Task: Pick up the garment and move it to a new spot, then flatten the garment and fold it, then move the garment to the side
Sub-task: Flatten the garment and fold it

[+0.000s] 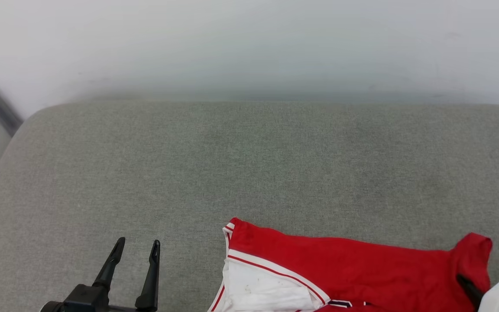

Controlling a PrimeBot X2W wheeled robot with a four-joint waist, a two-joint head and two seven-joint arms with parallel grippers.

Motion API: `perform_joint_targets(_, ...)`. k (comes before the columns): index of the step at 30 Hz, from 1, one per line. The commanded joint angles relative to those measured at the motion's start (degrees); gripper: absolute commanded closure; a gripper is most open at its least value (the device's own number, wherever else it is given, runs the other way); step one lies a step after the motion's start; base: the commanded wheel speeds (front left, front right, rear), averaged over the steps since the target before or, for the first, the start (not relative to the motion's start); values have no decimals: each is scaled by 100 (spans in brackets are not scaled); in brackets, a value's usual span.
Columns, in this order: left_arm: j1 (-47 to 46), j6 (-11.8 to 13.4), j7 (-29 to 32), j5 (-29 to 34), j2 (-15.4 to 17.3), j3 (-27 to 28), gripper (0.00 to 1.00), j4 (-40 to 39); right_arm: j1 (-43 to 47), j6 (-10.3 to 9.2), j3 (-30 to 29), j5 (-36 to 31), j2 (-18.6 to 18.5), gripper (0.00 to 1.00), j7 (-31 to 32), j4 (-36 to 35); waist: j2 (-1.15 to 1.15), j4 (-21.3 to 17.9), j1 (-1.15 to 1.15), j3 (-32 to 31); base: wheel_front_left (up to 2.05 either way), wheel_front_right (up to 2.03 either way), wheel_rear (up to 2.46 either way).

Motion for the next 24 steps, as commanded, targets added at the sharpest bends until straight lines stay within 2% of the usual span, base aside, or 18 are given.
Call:
perform_joint_targets(1,80,-7,-18,-24,-26,-4,0,15,102,-4,64,-142,106,100,152,-255,0,13,0,-89,0,0,0)
perform_joint_targets(7,121,-8,-17,-14,-31,-54,0,16,180,-3,646,-481,781,100,729,-989,0,70,0,-221,0,0,0)
perform_joint_targets(12,102,-8,-17,-7,10,-123,0,31,-50,-3,1226,-369,1302,100,960,-1051,0,133,0,-225,0,0,0)
perform_joint_targets(17,67,-8,-17,-24,58,-115,0,21,-348,-3,1761,12,1444,100,972,-812,0,194,0,-181,0,0,0)
perform_joint_targets(24,-65,-8,-17,-55,96,-186,0,62,-953,-3,2526,903,1449,100,443,-71,0,357,0,-48,0,0,0)
